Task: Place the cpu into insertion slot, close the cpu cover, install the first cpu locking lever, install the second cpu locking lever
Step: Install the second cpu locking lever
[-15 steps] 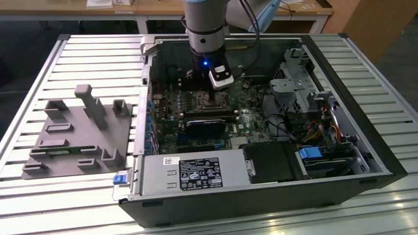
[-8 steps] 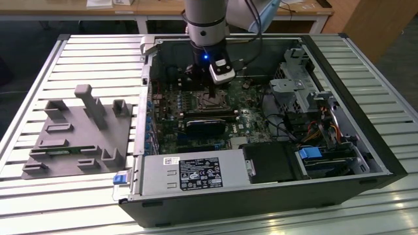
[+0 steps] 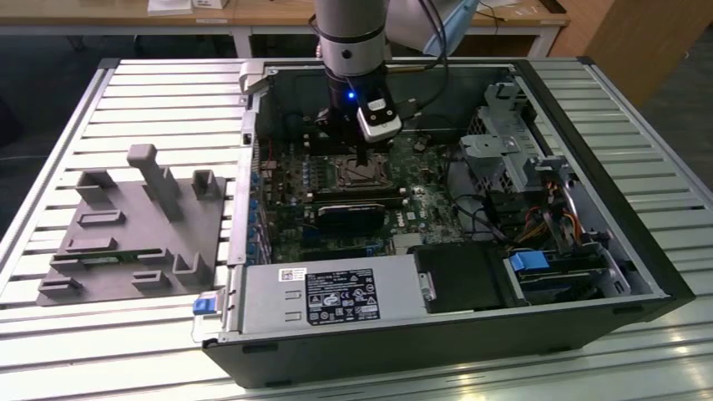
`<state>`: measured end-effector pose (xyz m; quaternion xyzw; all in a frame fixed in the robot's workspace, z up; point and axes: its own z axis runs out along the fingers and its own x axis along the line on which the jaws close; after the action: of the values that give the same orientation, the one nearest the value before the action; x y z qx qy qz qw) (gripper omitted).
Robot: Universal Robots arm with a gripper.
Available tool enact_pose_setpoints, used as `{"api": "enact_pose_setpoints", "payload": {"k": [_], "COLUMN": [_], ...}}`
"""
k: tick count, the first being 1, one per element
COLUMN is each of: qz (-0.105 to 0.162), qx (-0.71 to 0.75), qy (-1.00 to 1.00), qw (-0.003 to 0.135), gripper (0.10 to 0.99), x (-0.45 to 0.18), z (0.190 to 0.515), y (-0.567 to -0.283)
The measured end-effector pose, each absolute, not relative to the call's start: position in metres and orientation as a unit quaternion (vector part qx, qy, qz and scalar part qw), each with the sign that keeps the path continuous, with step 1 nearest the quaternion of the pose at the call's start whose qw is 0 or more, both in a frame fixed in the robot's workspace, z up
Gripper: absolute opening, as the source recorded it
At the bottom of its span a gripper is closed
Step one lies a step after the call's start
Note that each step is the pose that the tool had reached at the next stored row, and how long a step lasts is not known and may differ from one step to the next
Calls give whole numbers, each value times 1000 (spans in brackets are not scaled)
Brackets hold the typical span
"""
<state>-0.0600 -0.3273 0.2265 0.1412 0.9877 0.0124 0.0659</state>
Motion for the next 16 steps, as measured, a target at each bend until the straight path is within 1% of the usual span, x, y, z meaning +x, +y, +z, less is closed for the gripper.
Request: {"api": "enact_pose_setpoints", "payload": {"k": [7, 16], "qz": [12, 12], "qx": [141, 141], "qy": [988, 988], "qw": [66, 66], "gripper": [106, 106], "x": [-60, -60], "z": [227, 227], "y": [-328, -341]}}
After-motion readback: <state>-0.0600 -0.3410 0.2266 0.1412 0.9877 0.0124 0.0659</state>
